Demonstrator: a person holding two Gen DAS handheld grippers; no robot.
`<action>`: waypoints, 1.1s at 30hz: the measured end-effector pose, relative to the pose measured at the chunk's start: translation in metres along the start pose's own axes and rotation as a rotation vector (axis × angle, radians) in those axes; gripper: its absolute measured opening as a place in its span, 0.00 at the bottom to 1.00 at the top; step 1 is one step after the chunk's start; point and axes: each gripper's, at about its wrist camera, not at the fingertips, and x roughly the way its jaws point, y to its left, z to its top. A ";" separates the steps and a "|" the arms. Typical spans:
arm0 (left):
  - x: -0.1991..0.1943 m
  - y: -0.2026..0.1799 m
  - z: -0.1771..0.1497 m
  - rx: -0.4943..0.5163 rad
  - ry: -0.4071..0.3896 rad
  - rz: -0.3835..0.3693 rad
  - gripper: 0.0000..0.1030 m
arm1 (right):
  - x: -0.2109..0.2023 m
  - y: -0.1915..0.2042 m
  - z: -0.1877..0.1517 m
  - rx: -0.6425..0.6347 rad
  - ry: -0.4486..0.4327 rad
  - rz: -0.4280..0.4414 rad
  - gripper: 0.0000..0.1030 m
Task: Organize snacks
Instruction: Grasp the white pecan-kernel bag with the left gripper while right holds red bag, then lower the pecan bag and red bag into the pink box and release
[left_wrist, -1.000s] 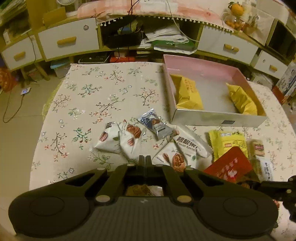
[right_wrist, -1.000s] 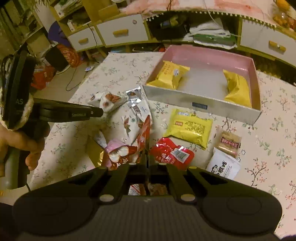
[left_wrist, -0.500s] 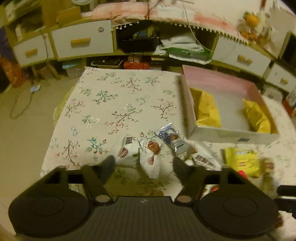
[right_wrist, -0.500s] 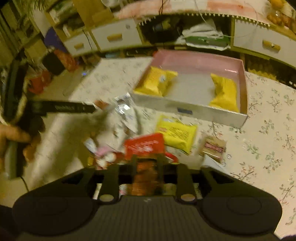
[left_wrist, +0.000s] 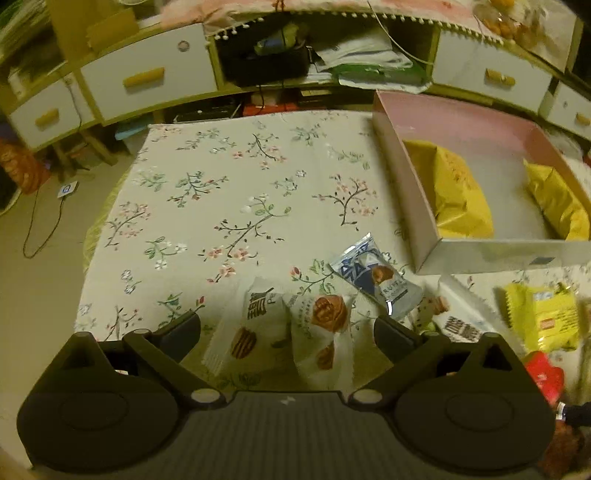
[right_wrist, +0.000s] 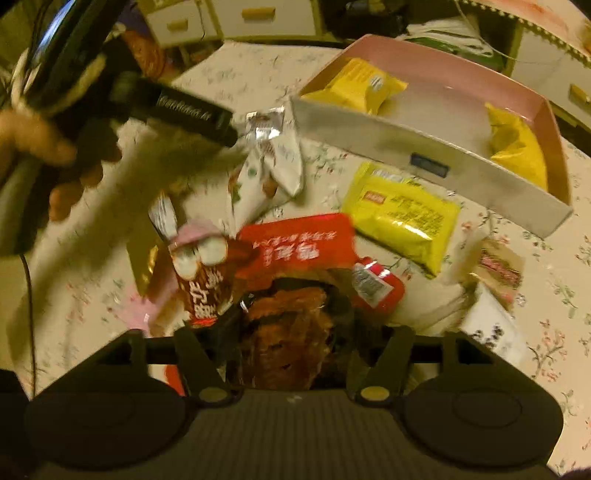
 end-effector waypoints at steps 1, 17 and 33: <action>0.004 0.000 -0.001 0.006 0.004 0.004 0.95 | -0.001 0.006 -0.001 -0.040 -0.006 -0.016 0.68; -0.018 0.012 -0.007 -0.004 -0.027 -0.098 0.55 | -0.028 0.008 -0.001 -0.027 -0.042 -0.003 0.48; -0.062 0.018 0.019 -0.093 -0.143 -0.220 0.55 | -0.069 -0.048 0.020 0.123 -0.180 0.013 0.48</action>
